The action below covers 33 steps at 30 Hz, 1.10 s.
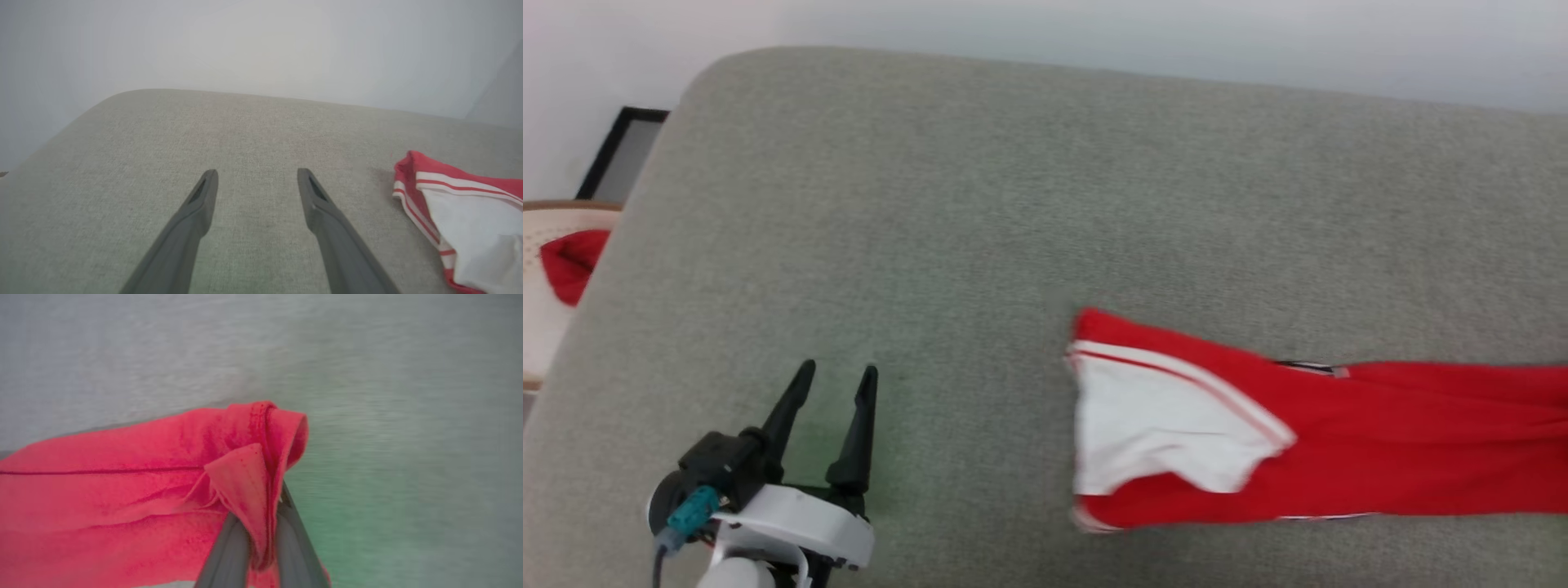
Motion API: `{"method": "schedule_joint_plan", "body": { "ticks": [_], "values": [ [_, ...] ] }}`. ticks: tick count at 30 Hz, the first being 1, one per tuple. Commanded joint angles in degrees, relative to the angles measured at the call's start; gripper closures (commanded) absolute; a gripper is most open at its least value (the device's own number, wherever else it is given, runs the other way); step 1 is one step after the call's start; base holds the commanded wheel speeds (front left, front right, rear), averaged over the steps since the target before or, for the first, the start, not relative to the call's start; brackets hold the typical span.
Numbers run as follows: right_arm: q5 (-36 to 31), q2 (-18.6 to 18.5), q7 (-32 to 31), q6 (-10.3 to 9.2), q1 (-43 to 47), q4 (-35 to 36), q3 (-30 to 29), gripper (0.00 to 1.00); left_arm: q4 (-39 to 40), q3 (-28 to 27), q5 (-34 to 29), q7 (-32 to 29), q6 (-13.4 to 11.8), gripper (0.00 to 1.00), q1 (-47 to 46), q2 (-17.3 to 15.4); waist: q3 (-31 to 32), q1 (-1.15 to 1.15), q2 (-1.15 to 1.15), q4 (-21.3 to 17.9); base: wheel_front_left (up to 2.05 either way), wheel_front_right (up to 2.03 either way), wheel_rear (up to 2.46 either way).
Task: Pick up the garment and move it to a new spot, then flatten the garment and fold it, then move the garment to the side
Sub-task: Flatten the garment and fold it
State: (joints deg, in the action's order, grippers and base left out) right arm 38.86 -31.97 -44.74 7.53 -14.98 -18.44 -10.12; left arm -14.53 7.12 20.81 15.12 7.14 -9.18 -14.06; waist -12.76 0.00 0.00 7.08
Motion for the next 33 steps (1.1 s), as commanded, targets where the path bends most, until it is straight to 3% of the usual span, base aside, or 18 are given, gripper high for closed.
{"method": "schedule_joint_plan", "body": {
  "ticks": [1, 4, 11, 16, 20, 28, 33],
  "values": [
    [-1.8, -2.73, 1.62, -0.08, 0.03, -0.81, -2.33, 1.0, 0.38, -0.69, -0.78, 0.0, 0.39, 0.0, 0.07, -0.08, -0.79, 0.0, 0.0, -1.96, 0.0, 0.0, 0.0],
    [-4.77, -6.68, 4.26, -0.08, 0.81, -3.21, -6.12, 1.0, 0.98, -1.68, -1.42, 0.0, 0.31, 0.0, -0.3, -0.01, -1.48, 0.0, 0.0, -3.06, 0.0, 0.0, 0.0],
    [-11.15, -11.18, 9.38, -0.07, 1.26, -9.77, -14.75, 1.0, 1.8, -2.21, -2.09, 0.0, 0.38, 0.0, -0.83, 0.4, -2.31, 0.0, 0.0, -3.87, 0.0, 0.0, 0.0],
    [-10.46, -9.63, 10.17, -0.07, 0.33, -9.84, -12.72, 1.0, 1.45, -1.99, -1.79, 0.0, 0.35, 0.0, -0.28, 0.97, -1.66, 0.0, 0.0, -4.06, 0.0, 0.0, 0.0],
    [-7.77, -6.96, 8.4, -0.06, 1.69, -2.37, -5.71, 1.0, 0.96, -2.71, -1.34, 0.0, 0.36, 0.0, 0.88, 1.4, -0.69, 0.0, 0.0, -4.16, 0.0, 0.0, 0.0],
    [-2.92, -1.23, -0.07, -0.06, 5.29, 22.46, 7.54, 1.0, 1.01, -2.96, -1.07, 0.0, 0.37, 0.0, 2.35, 2.52, 0.77, 0.0, 0.0, -3.57, 0.0, 0.0, 0.0],
    [-3.43, 1.43, -2.15, -0.06, 4.01, 30.34, 12.75, 1.0, 1.26, -2.35, -0.76, 0.0, 0.37, 0.0, 1.76, 2.86, 0.08, 0.0, 0.0, -2.26, 0.0, 0.0, 0.0]
  ]
}}
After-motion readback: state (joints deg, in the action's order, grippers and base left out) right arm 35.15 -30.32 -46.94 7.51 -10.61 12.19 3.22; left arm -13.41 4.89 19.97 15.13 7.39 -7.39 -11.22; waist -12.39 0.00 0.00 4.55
